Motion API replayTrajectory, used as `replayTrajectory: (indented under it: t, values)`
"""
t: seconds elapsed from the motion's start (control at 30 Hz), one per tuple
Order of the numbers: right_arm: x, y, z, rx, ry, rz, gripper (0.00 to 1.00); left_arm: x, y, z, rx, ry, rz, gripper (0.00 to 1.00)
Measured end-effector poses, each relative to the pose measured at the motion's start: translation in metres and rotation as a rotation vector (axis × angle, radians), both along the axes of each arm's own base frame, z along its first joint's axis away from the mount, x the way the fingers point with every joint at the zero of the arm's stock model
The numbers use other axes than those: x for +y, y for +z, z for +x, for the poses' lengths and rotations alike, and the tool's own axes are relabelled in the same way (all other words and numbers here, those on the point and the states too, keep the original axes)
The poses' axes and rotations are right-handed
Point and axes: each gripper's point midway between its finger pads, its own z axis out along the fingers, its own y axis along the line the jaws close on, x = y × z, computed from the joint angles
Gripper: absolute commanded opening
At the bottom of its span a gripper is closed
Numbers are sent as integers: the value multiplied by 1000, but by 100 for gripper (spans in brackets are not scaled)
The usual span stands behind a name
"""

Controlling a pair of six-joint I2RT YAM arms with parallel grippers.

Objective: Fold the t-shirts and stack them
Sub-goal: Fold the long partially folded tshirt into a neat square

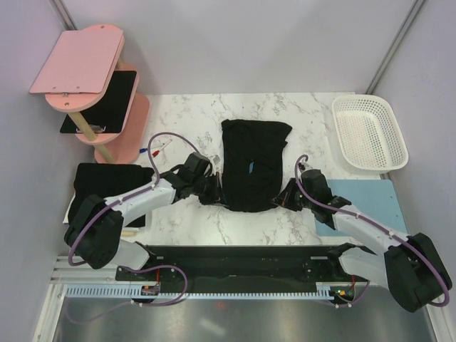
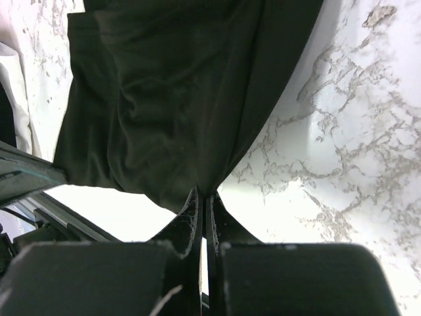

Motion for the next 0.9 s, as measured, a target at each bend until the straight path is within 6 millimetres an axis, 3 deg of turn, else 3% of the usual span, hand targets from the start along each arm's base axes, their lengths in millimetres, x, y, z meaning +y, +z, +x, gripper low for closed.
replayTrajectory:
  t: [0.1, 0.2, 0.3, 0.5, 0.63, 0.9]
  values:
    - [-1, 9, 2, -21, 4, -12, 0, 0, 14, 9, -10, 18, 11, 2]
    - [0, 25, 16, -47, -2, -37, 0, -6, 39, 32, -43, 40, -6, 2]
    - [3, 52, 41, -110, -21, -59, 0, -12, 66, 65, -94, 70, -34, 2]
    - [3, 88, 95, -210, -66, -113, 0, -14, 94, 130, -156, 115, -56, 2]
    - [-6, 93, 132, -232, -108, -160, 0, -15, 97, 165, -164, 111, -66, 2]
    - [-25, 82, 192, -239, -170, -217, 1, -25, 107, 227, -218, 101, -89, 2]
